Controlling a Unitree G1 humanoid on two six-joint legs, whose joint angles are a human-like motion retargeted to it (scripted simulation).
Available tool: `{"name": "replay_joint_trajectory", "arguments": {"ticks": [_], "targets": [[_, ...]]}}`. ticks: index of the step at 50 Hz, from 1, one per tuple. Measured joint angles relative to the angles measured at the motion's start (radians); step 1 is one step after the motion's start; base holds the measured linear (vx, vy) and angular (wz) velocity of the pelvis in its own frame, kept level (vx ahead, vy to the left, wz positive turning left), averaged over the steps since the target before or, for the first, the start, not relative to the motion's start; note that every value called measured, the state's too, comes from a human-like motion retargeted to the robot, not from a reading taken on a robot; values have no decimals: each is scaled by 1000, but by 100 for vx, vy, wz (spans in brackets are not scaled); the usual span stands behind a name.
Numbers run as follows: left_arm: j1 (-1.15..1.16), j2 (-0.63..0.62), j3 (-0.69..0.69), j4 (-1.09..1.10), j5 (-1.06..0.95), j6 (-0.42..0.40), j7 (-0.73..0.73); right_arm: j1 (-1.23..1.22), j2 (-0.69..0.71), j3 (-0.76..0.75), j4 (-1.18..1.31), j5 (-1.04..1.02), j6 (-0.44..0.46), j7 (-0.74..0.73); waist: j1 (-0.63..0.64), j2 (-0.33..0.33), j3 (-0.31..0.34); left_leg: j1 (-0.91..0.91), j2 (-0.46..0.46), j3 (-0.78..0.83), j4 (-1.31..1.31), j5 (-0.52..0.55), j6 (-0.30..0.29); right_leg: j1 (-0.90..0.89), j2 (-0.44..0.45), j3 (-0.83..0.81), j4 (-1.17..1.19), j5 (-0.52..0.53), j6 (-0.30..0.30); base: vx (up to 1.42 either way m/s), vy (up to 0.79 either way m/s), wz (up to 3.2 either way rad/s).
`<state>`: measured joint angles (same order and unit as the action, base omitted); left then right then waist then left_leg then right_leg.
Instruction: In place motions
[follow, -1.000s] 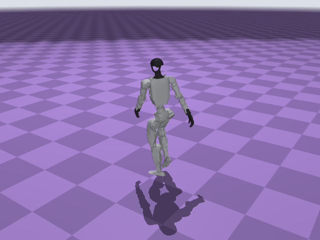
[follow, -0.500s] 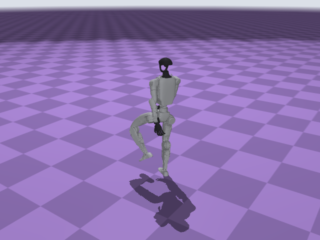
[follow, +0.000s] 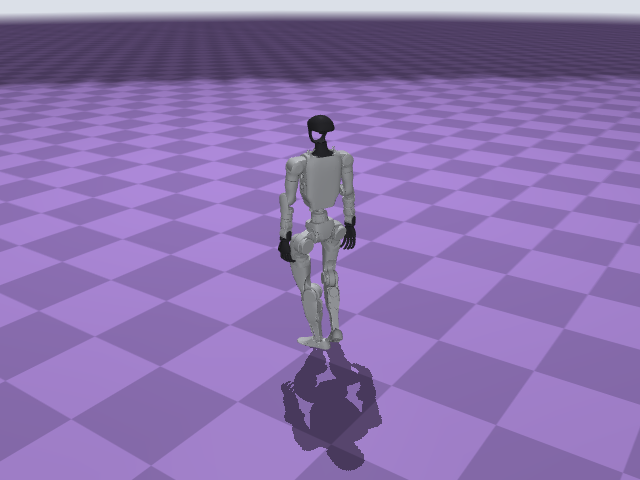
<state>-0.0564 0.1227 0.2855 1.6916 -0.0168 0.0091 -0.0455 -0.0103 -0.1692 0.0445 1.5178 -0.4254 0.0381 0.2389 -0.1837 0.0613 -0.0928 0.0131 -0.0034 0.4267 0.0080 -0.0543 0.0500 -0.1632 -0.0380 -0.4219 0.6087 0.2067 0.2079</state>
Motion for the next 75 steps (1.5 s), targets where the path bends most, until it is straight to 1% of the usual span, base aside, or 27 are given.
{"name": "replay_joint_trajectory", "arguments": {"ticks": [2, 6, 10, 13, 19, 25, 27, 28, 29, 30, 32, 33, 35, 38, 40, 43, 47, 51, 57, 59, 60, 62, 63, 65, 67, 70, 75], "targets": [[-116, 12, -41, -69, 6, 15, -56, 40, -48, -58, 27, 17, 2, -54, -72, 33, 67, -32, 37, -54, 2, 13, -2, -172, -7, 2, 277, 144, 3, -34, -7, 82], [-302, 55, -117, -257, 13, 23, -147, 116, -127, -154, 101, 128, 18, -136, -158, 71, 154, -71, 70, -92, 5, 27, 26, -445, -61, -21, 700, 36, -22, -24, -3, 38], [-372, 28, -101, -402, 38, -21, -78, 197, -174, -259, 182, 215, 42, -172, -210, 111, 128, -133, 93, -127, 13, 30, 37, -694, -68, -46, 919, -63, -24, 0, -4, 25], [-393, 0, -143, -467, -48, -77, -67, 261, -180, -310, 182, 267, 44, -193, -214, 127, 110, -151, 106, -138, 17, 24, 35, -748, -74, -72, 932, -88, -35, 4, -6, 1], [-362, -38, -142, -466, -42, -87, -127, 255, -147, -295, 171, 280, 40, -187, -179, 106, 96, -106, 100, -86, 9, 8, 13, -541, 0, -1, 659, -54, -1, 4, -2, -37], [-178, -75, -145, -307, 45, -76, -103, 161, -71, -163, 126, 260, 33, -173, -83, 47, 47, -36, 47, -11, 42, -42, -14, -72, 154, 250, -60, -9, 46, 13, 2, -41], [-81, -75, -102, -225, 89, -72, -81, 91, -38, -74, 124, 238, 32, -184, -83, 17, 46, -16, 28, -2, 102, -63, -15, 87, 142, 214, -290, -233, -43, 6, 13, -8], [-30, -74, -74, -184, 103, -67, -65, 57, -21, -27, 114, 217, 29, -196, -68, 6, 36, -17, 23, 20, 141, -57, -14, 140, 115, 118, -371, -330, -122, 6, 17, -51], [22, -70, -40, -143, 117, -58, -50, 22, 0, 26, 100, 197, 25, -202, -56, -13, 21, -37, 24, 45, 213, -8, -12, 167, 86, 88, -438, -356, -170, 7, 18, -67], [76, -64, -4, -103, 131, -46, -34, -14, 22, 82, 85, 176, 22, -206, -46, -36, 2, -66, 29, 71, 302, 61, -8, 183, 56, 92, -498, -346, -202, -20, 14, -54], [128, -47, 49, -25, 138, -19, -9, -129, 56, 152, 15, 149, 3, -160, 4, -66, 19, -284, 169, 76, 700, 215, 18, 159, 18, 200, -507, -333, -169, -56, 2, -24], [151, -35, 63, 0, 121, -13, 12, -173, 66, 158, -48, 132, -19, -135, 29, -68, 61, -381, 236, 49, 872, 248, 78, 162, 18, 184, -508, -330, -173, -59, -8, -25], [218, -17, 109, 8, 73, -10, 21, -256, 81, 196, -184, 120, -65, -93, 101, -88, 133, -544, 243, -63, 1141, 153, 70, 170, 14, 186, -517, -309, -201, -52, -8, -83], [302, -1, 150, 8, 62, 44, -55, -372, 76, 215, -329, 119, -112, -47, 201, -138, 218, -720, 363, -40, 1486, 23, 93, 186, 2, 246, -496, -316, -233, -33, -6, -101], [354, -3, 186, 8, 105, 78, -54, -413, 85, 181, -375, 111, -130, -77, 276, -160, 220, -857, 360, -63, 1633, -23, 80, 162, -11, 289, -477, -314, -236, -3, 0, -75], [448, 4, 211, 8, 91, 49, -44, -435, 96, 168, -401, 197, -152, -90, 343, -182, 182, -965, 371, -70, 1721, -42, 62, 124, -28, 273, -445, -315, -243, 15, -6, -31], [461, -26, 257, 8, 42, 54, -53, -469, 109, 165, -435, 252, -143, -30, 330, -160, 192, -911, 362, -84, 1655, -28, 64, 134, -20, 268, -434, -316, -227, -3, -2, 14], [425, -45, 246, 8, 8, 56, -56, -409, 130, 169, -433, 219, -153, -44, 246, -126, 124, -728, 279, -96, 1400, -6, 43, 156, -3, 212, -472, -322, -203, 17, 3, 72], [262, -40, 127, 7, -3, 13, -67, -200, 112, 133, -302, 122, -136, -44, 123, -86, 27, -275, 20, -113, 584, 73, -6, 174, 15, 94, -457, -344, -147, 28, -9, 70], [189, -35, 61, -1, -6, -1, -51, -121, 87, 90, -217, 79, -115, -43, 89, -64, 14, -95, -21, -27, 277, -50, -20, 170, 43, 64, -400, -329, -119, 41, -18, 74], [154, -34, 25, -5, -8, -6, -44, -79, 71, 63, -168, 54, -105, -45, 58, -50, 4, -15, -16, 66, 165, -108, -5, 169, 53, 31, -366, -305, -99, 40, -17, 115], [43, -35, -34, -19, -22, 12, -65, -14, 35, 12, -82, 8, -59, -51, 0, 5, -9, -25, -14, 0, 57, -56, 13, 102, 62, -50, -231, -112, -21, 9, -17, 90], [-40, -32, -53, -33, -27, 28, -85, -2, 21, -16, -43, 0, -31, -62, -8, 25, 15, -48, 25, -16, 52, -39, 4, 30, 36, -84, -90, 7, 28, -30, -20, 58], [-174, -32, -81, -111, -21, 35, -99, 27, -10, -78, 35, 18, 9, -112, -46, 50, 94, -71, 85, -66, 57, -21, -5, -148, 40, -51, 205, 173, 54, -36, -20, 60], [-280, -29, -129, -215, -43, 19, -121, 71, -60, -114, 100, 58, 25, -142, -64, 83, 132, -85, 117, -73, 55, -15, 3, -319, 62, -6, 483, 110, 51, -9, -5, 15], [-399, -11, -120, -367, -42, 17, -138, 141, -107, -127, 160, 100, 75, -149, -162, 133, 169, -115, 143, -121, 60, -15, 26, -517, -37, -75, 807, 18, 25, -2, 6, 54], [-465, -52, -146, -553, -88, -90, -73, 277, -149, -244, 182, 162, 91, -186, -222, 184, 141, -164, 171, -175, 69, -11, 35, -721, -37, -93, 940, -77, 18, 8, -5, 35]]}}
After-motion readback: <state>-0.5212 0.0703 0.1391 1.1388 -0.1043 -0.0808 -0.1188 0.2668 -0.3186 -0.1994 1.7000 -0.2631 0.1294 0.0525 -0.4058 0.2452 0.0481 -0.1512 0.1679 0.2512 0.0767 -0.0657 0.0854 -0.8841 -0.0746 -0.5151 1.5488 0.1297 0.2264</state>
